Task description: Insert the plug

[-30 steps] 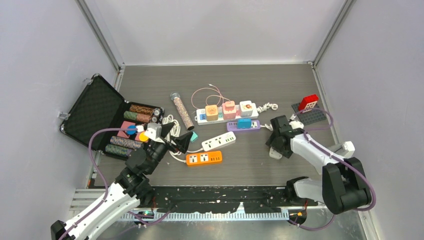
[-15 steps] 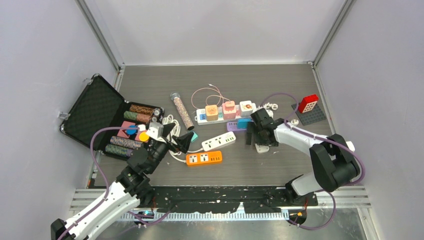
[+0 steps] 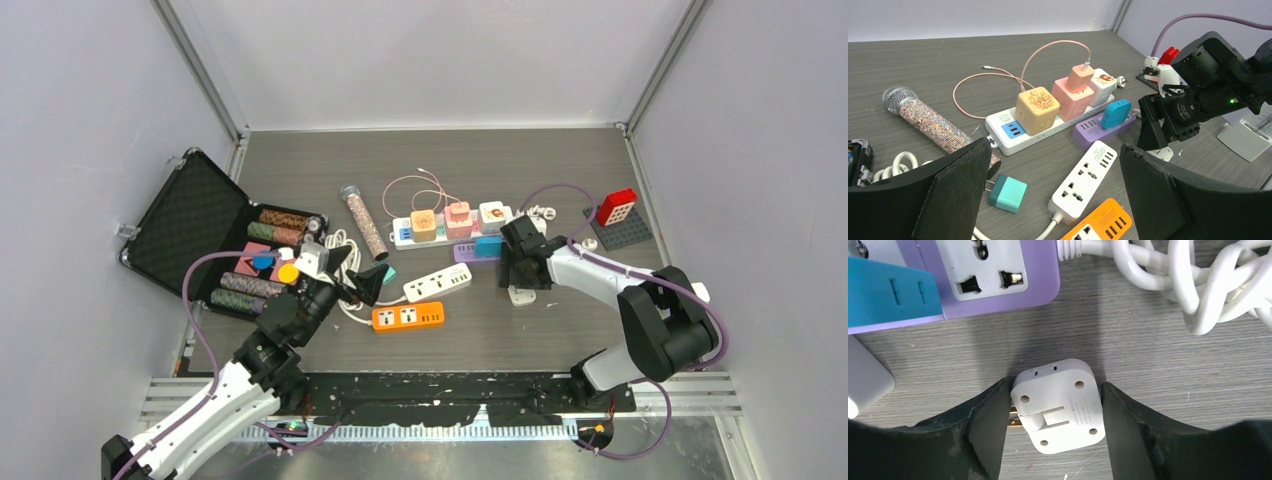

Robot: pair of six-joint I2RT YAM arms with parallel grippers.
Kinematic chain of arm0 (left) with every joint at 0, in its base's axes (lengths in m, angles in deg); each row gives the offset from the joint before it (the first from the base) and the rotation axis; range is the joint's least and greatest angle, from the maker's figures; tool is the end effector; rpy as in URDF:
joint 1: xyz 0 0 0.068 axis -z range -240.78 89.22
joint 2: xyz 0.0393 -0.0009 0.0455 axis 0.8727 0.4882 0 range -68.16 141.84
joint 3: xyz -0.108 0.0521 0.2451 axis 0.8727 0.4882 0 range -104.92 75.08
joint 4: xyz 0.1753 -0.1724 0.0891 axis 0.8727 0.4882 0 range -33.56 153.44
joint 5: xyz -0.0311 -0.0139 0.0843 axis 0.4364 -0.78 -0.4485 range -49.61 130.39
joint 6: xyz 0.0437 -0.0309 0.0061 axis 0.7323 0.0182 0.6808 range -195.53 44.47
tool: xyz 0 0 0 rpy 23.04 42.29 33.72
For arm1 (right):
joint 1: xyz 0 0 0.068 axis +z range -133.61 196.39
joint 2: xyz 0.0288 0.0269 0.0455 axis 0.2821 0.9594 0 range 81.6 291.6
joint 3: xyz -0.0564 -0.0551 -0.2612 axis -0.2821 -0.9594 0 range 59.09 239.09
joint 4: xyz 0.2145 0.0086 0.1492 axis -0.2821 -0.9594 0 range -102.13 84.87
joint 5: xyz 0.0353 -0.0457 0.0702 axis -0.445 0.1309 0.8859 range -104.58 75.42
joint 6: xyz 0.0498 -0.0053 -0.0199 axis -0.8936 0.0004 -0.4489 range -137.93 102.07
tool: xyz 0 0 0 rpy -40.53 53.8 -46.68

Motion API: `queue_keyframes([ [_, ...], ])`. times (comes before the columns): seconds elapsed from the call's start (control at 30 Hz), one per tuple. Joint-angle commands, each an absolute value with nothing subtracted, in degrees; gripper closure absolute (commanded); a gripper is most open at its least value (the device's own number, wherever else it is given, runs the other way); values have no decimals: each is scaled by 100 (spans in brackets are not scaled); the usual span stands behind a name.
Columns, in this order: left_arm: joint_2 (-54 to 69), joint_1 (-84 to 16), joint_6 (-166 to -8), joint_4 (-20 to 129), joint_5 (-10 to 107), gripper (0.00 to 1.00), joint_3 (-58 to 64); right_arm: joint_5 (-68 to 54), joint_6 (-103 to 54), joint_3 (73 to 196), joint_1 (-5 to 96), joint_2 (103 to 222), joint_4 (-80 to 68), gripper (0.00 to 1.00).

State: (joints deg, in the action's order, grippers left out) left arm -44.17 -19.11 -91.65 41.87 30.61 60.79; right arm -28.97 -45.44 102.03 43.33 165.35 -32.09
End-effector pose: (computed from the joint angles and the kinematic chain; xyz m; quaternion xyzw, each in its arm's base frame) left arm 0.1079 -0.0880 0.2481 0.0878 0.6712 -0.3041 0.6703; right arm 0.2330 0.1086 0.1609 0.0290 0.9734 -0.0218 0.2263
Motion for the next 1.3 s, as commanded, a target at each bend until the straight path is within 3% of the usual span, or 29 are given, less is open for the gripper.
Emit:
queue_keyframes([
  [0.0,-4442,-1914,-9170,4024,3116,0,5817,-3124,-4576,10162,4356,16500,-3123,40],
  [0.13,-4418,-1912,-9228,4030,3137,0,5805,-2846,-4473,10099,4408,16185,-2850,46],
  [0.5,-3885,-1912,-10235,4149,3446,0,5497,-1958,-4446,10462,5397,15023,-1646,47],
  [0.8,-3223,-1912,-10925,3905,4670,7,5127,-2176,-4961,11279,6404,14779,-1117,46],
  [1.03,-2900,-1912,-11872,3581,4792,9,5025,-2790,-5102,11245,6980,14631,-296,45],
  [1.13,-2797,-1912,-12152,3273,4872,13,5048,-2967,-5100,11256,7083,14650,-118,45],
  [1.27,-2683,-1912,-12228,3284,4855,29,5012,-2989,-5085,11301,7171,14725,107,44],
])
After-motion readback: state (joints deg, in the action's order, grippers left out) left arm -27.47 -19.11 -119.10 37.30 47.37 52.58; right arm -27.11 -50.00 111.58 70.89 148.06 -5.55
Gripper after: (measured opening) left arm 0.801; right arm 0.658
